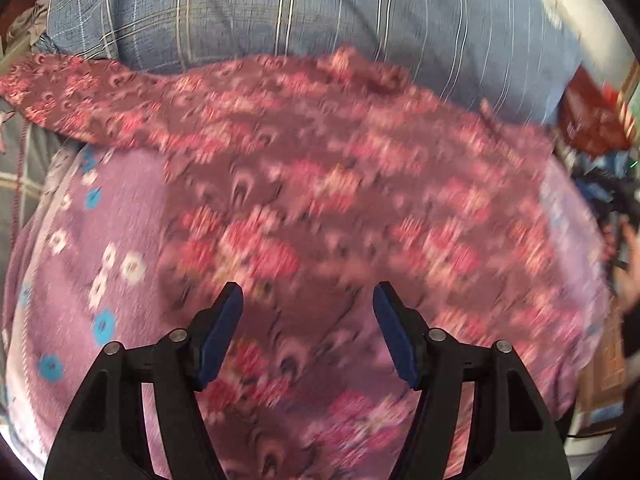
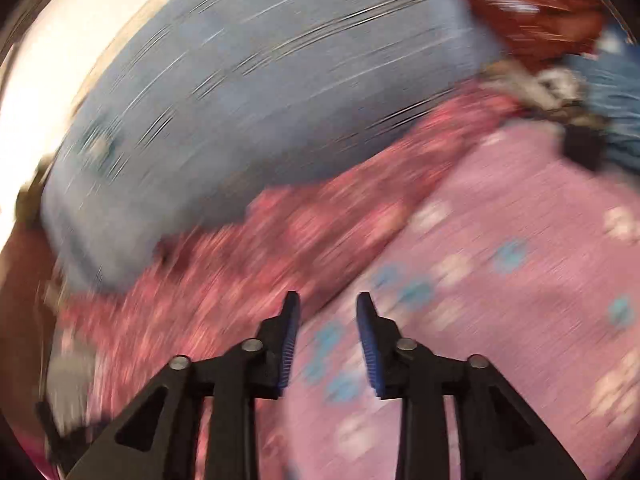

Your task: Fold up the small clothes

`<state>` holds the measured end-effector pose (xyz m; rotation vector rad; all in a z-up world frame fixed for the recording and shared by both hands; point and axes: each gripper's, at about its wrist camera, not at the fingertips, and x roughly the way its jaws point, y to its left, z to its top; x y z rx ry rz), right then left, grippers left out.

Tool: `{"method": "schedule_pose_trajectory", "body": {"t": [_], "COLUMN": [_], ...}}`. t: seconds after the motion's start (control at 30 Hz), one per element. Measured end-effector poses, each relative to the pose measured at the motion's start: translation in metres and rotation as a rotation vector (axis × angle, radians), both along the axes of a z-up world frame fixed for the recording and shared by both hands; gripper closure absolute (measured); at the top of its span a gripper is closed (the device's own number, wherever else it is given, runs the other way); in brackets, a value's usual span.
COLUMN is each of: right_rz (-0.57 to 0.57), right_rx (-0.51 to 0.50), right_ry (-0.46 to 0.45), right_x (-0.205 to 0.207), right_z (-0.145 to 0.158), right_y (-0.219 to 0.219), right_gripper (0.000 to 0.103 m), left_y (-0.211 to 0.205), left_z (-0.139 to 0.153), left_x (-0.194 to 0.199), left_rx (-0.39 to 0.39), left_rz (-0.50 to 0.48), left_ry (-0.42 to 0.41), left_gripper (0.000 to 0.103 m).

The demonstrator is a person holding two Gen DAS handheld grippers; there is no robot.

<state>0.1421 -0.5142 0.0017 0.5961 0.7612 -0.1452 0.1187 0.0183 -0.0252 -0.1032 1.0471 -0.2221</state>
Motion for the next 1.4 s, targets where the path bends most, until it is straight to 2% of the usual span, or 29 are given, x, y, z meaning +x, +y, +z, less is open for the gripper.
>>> {"method": "schedule_pose_trajectory", "body": {"t": [0.07, 0.13, 0.2, 0.27, 0.37, 0.47, 0.5, 0.53, 0.6, 0.77, 0.87, 1.07, 1.23, 1.4], "right_rz": [-0.152, -0.211, -0.226, -0.263, -0.319, -0.332, -0.322, -0.317, -0.311, -0.257, -0.184, -0.077, 0.115, 0.338], "right_rx": [0.023, 0.034, 0.039, 0.006, 0.036, 0.023, 0.017, 0.016, 0.004, -0.075, -0.125, -0.131, -0.129, -0.109], "right_ry": [0.019, 0.035, 0.052, 0.084, 0.121, 0.089, 0.079, 0.073, 0.050, -0.057, -0.085, -0.144, -0.170, -0.174], "right_x": [0.021, 0.045, 0.073, 0.102, 0.133, 0.147, 0.150, 0.151, 0.150, 0.127, 0.116, 0.105, 0.098, 0.112], "right_z": [-0.001, -0.005, -0.011, -0.020, -0.038, -0.042, -0.041, -0.040, -0.034, 0.019, 0.049, 0.075, 0.082, 0.076], "right_y": [-0.051, -0.079, -0.098, -0.107, -0.123, -0.128, -0.130, -0.134, -0.133, -0.111, -0.080, 0.001, 0.111, 0.225], "right_gripper": [0.066, 0.065, 0.059, 0.058, 0.057, 0.057, 0.069, 0.093, 0.095, 0.100, 0.100, 0.101, 0.101, 0.101], "left_y": [-0.004, -0.013, -0.022, -0.029, -0.037, -0.041, -0.041, -0.040, -0.037, -0.028, -0.025, -0.008, 0.009, 0.036], "left_z": [0.007, 0.009, 0.008, 0.005, 0.003, -0.002, -0.003, -0.004, -0.006, -0.006, -0.008, -0.015, -0.017, -0.004], "left_x": [0.016, 0.040, 0.060, 0.077, 0.088, 0.100, 0.103, 0.106, 0.109, 0.112, 0.120, 0.128, 0.130, 0.129], "left_rx": [-0.033, -0.047, -0.063, -0.085, -0.093, -0.083, -0.089, -0.098, -0.100, -0.073, -0.053, -0.081, -0.064, -0.056], "left_rz": [0.009, 0.015, 0.020, 0.017, -0.003, -0.021, -0.022, -0.023, -0.014, 0.026, 0.045, 0.075, 0.109, 0.166], "left_ry": [-0.017, -0.020, -0.018, -0.009, -0.011, -0.020, -0.021, -0.021, -0.028, -0.061, -0.048, 0.036, 0.076, 0.054], "left_gripper": [0.036, 0.036, 0.036, 0.036, 0.036, 0.036, 0.036, 0.036, 0.036, 0.036, 0.036, 0.036, 0.036, 0.036]}}
